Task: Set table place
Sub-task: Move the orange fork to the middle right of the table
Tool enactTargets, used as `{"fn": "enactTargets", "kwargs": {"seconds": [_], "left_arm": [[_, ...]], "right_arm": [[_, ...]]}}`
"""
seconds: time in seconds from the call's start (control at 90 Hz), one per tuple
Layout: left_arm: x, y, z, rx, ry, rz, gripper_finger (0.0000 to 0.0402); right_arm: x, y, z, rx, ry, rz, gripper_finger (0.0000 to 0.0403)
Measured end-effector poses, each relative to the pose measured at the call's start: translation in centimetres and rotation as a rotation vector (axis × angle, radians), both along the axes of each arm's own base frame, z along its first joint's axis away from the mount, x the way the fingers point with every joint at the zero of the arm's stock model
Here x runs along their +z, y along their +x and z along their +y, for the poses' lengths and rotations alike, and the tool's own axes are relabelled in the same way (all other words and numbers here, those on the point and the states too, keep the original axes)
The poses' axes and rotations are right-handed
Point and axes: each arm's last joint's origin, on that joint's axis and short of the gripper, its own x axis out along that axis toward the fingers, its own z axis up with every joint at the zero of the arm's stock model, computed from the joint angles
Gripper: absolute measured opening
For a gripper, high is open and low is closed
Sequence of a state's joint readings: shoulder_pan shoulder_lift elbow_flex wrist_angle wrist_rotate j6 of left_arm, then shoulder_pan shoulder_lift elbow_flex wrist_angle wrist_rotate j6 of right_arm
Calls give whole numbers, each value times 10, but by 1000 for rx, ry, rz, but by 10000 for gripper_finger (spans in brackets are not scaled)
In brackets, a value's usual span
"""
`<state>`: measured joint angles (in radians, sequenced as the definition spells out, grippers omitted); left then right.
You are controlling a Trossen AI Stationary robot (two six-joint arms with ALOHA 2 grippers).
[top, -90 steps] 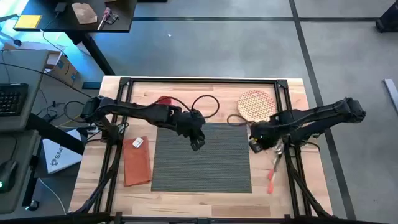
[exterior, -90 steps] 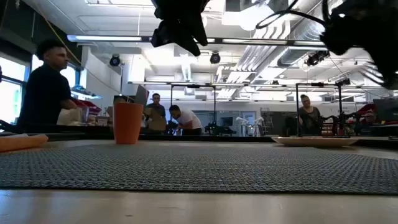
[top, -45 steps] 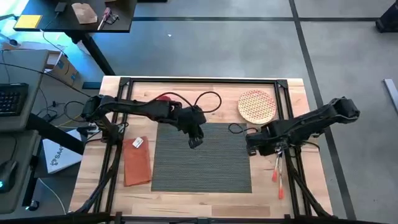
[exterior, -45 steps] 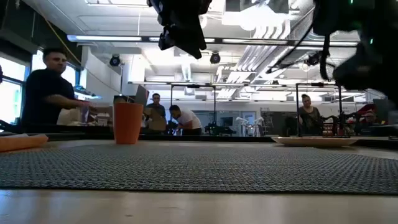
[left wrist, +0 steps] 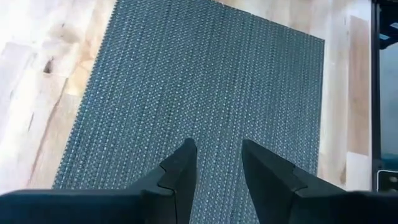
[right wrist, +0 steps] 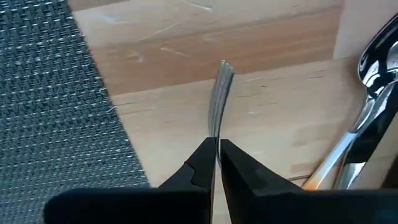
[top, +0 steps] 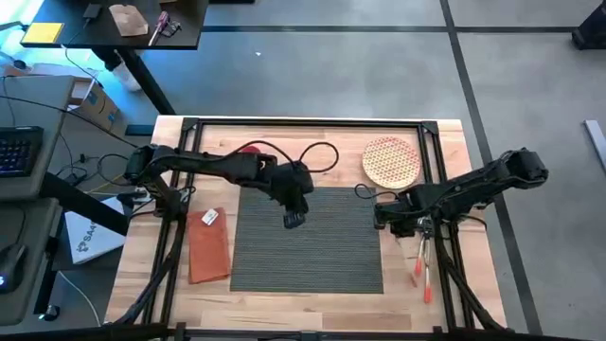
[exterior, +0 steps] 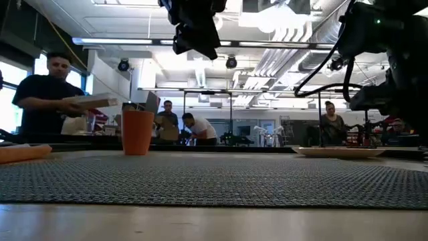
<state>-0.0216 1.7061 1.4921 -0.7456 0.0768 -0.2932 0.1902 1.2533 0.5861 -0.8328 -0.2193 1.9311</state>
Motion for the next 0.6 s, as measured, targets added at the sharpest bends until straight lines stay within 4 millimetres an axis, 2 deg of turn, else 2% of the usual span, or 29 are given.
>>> {"fn": "enactTargets", "kwargs": {"seconds": [0.222, 0.344, 0.522, 0.6], "left_arm": [[-1, -2, 0, 10, -13, 22, 113], [-1, -2, 0, 26, -23, 23, 113], [-1, -2, 0, 39, -19, 21, 113], [0, -2, 0, 42, -20, 21, 113]], "right_arm": [[11, -6, -4, -7, -79, -60, 141], [15, -6, -3, 45, -63, -121, 190], [3, -7, -3, 91, -46, -89, 192], [-5, -2, -1, 90, -20, -171, 179]]}}
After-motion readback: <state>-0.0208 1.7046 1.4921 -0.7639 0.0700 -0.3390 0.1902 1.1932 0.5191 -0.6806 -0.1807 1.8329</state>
